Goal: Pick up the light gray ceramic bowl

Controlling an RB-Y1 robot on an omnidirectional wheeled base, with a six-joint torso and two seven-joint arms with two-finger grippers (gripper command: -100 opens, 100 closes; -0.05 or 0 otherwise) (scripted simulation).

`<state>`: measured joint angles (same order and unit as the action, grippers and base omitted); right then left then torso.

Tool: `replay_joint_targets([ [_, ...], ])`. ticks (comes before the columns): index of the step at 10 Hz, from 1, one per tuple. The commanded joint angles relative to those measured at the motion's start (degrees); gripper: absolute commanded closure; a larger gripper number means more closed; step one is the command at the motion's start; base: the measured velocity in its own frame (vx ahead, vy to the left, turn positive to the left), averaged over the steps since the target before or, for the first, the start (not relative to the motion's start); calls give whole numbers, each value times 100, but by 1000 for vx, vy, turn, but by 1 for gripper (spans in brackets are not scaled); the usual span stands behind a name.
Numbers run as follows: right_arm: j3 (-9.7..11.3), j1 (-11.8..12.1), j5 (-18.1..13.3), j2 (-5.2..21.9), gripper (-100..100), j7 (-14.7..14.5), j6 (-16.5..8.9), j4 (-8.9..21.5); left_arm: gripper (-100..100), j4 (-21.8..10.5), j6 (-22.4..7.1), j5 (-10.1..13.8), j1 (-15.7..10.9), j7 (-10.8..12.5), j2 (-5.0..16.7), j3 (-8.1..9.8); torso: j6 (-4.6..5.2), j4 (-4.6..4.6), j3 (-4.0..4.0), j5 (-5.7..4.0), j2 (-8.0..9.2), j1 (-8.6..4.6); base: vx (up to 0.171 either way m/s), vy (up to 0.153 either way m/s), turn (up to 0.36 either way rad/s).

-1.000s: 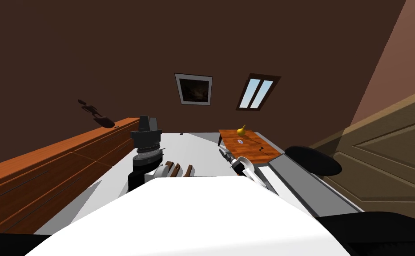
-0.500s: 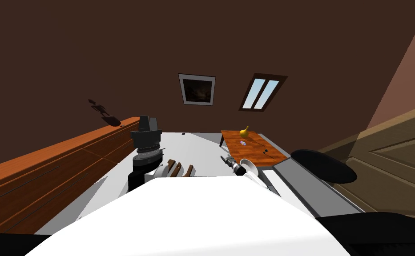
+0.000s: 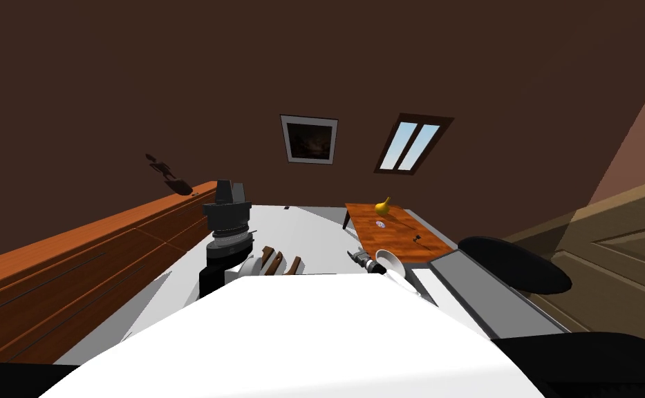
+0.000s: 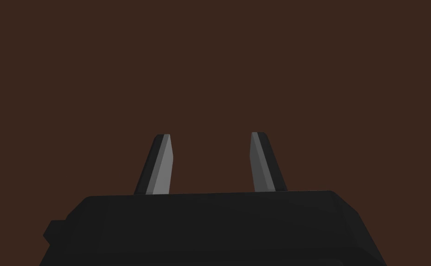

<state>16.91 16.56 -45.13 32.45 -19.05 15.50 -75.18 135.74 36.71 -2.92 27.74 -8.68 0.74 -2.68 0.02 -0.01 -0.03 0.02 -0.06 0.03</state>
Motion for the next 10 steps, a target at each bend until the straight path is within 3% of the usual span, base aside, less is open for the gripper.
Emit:
replay_joint_targets([
  [1,118,-16,-282,136,-100,-92,-168,286,0,0,0,0,0,0,0,0,0,0,0,0,0,0,39,3,63],
  [3,118,-16,-282,136,-100,-92,-168,408,0,0,0,0,0,0,0,0,1,-1,-1,0,-2,0,23,7,13],
  [6,248,-78,-608,327,-100,-186,-332,932,0,0,0,0,0,0,0,0,1,1,3,-1,6,-3,11,-3,23],
  [7,248,-78,-608,327,-100,-186,-332,932,0,0,0,0,0,0,0,0,1,1,3,0,6,-5,19,-3,24],
  [9,353,-130,-891,503,-100,-264,-477,1305,0,0,0,0,0,0,0,0,1,0,0,-1,0,-3,30,-1,28],
  [10,353,-130,-891,503,-100,-264,-477,1398,0,0,0,0,0,0,0,0,2,0,0,0,0,-3,23,-1,11],
])
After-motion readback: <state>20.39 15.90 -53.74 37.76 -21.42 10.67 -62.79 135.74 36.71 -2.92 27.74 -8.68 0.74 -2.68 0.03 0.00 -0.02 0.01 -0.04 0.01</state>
